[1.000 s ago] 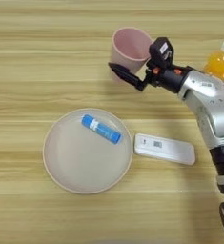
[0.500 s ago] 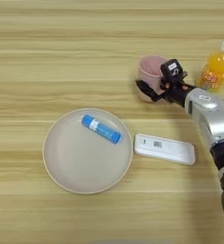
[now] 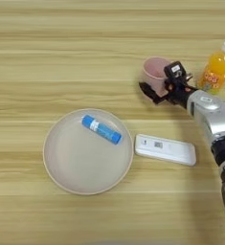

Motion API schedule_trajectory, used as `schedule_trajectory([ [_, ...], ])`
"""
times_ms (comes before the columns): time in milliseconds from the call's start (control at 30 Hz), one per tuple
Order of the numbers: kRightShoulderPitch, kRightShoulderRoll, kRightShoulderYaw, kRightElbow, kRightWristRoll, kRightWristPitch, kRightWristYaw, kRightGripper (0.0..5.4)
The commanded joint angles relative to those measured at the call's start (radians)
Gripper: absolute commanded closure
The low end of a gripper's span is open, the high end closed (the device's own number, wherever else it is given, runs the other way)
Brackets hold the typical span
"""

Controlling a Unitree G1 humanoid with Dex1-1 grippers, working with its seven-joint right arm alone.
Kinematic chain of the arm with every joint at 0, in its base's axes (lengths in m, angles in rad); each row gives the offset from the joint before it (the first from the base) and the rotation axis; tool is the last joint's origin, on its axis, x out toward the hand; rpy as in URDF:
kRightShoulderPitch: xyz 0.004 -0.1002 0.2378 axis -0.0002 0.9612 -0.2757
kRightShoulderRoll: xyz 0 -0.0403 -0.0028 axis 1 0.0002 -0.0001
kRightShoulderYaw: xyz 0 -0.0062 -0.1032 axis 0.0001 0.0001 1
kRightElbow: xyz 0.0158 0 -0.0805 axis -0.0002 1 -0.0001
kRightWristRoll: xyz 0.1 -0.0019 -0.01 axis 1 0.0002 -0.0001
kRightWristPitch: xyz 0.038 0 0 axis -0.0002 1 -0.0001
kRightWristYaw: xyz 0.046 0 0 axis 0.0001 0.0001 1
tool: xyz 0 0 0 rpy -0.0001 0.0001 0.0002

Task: Move the objects on the table

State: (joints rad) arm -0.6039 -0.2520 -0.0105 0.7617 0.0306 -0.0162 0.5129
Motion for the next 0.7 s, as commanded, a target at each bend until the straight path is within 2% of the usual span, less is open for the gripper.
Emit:
schedule_trajectory([
  [33, -0.102, -0.024, -0.020, -0.048, 0.009, -0.041, -0.015, 0.03],
  [333, -0.101, -0.026, -0.024, -0.087, 0.014, -0.062, -0.017, 0.03],
  [700, -0.073, -0.033, -0.041, -0.323, 0.056, -0.004, 0.007, 0.03],
])
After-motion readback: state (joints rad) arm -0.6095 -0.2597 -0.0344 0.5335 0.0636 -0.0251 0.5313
